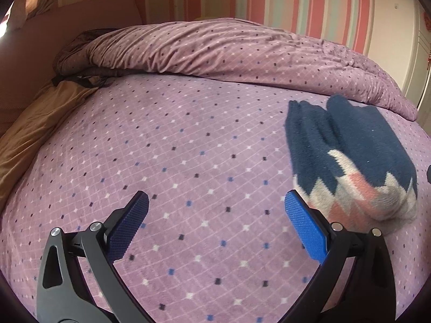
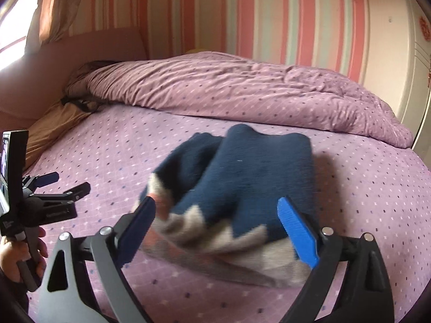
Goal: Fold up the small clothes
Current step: 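Open the right gripper and draw it back from the folded bundle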
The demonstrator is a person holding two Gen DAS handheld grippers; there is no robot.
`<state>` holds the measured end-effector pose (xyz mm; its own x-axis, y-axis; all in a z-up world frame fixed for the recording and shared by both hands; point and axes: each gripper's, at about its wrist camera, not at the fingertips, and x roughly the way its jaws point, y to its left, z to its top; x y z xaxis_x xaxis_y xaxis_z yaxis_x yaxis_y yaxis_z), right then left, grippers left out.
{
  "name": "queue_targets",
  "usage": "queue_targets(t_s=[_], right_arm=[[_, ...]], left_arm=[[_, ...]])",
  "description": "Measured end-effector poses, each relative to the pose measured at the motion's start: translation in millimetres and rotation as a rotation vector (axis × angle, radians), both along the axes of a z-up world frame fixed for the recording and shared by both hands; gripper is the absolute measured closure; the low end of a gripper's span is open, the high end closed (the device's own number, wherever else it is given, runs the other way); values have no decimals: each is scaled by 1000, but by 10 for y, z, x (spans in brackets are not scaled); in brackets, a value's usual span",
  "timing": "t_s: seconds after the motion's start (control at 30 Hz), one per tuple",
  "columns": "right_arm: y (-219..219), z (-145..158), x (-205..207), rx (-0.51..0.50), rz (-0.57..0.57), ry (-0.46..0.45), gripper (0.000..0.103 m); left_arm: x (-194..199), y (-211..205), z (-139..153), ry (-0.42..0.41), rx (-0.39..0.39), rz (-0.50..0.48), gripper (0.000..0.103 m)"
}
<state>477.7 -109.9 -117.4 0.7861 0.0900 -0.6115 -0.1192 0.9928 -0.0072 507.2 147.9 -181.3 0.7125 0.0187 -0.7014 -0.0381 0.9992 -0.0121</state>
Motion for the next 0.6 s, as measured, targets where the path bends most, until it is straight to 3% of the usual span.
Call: queue_targets(t_s=[0.17,0.27,0.53,0.6], right_arm=[[-393,-72,14,48,-49,-22,11],[-598,-139,59,86,-57,10,11],[-755,-147,82,11,-74,10,11],[-781,-153,91,11,-78,18,12]], left_arm=[[75,-286,22,4,-6,-43,3],[119,-512,38,6,-23,-82,3],[323,-1191,140,-17,-7,-189,3],[457,-1302,12,38,7,-203,3]])
